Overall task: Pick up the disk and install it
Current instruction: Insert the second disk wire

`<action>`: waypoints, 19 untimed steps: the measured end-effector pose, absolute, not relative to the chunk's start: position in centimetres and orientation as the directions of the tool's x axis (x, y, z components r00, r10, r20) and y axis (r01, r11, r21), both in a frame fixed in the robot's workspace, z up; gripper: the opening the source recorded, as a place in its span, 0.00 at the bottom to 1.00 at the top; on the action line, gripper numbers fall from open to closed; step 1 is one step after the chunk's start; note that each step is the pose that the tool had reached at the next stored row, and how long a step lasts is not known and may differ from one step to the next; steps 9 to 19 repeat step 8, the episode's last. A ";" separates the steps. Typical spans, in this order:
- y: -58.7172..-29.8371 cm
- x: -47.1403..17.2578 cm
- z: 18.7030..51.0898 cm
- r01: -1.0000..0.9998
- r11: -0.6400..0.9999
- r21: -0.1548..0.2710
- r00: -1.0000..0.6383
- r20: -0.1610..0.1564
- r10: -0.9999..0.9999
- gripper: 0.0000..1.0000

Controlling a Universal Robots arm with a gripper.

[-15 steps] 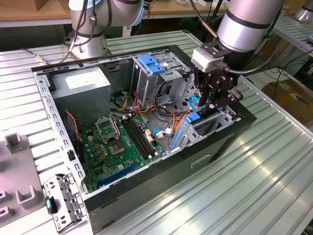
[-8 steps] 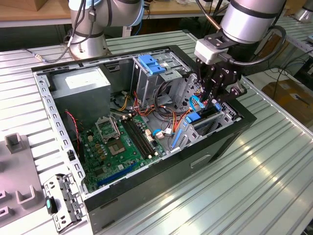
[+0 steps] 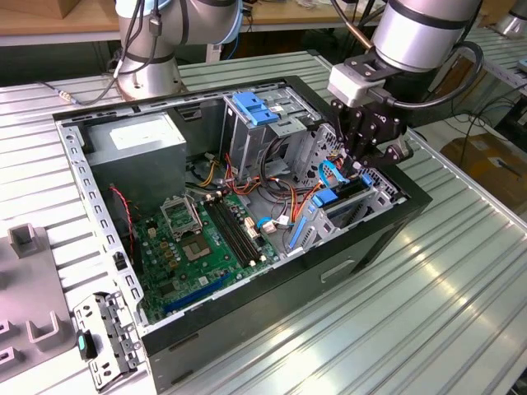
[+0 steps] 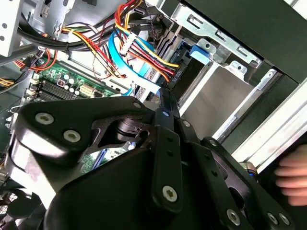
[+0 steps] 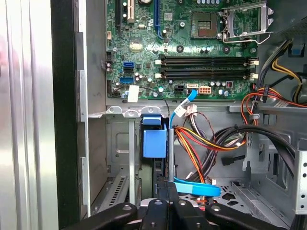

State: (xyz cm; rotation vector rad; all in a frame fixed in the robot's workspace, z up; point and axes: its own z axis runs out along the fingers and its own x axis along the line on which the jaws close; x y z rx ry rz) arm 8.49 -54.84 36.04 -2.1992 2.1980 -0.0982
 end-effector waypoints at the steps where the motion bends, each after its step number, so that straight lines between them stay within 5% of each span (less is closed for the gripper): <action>1: -54.8 8.5 36.0 -0.998 -0.001 -0.066 0.000 0.023 -1.000 0.11; 19: -54.8 8.5 36.2 -0.998 -0.001 -0.066 0.000 0.023 -1.000 0.11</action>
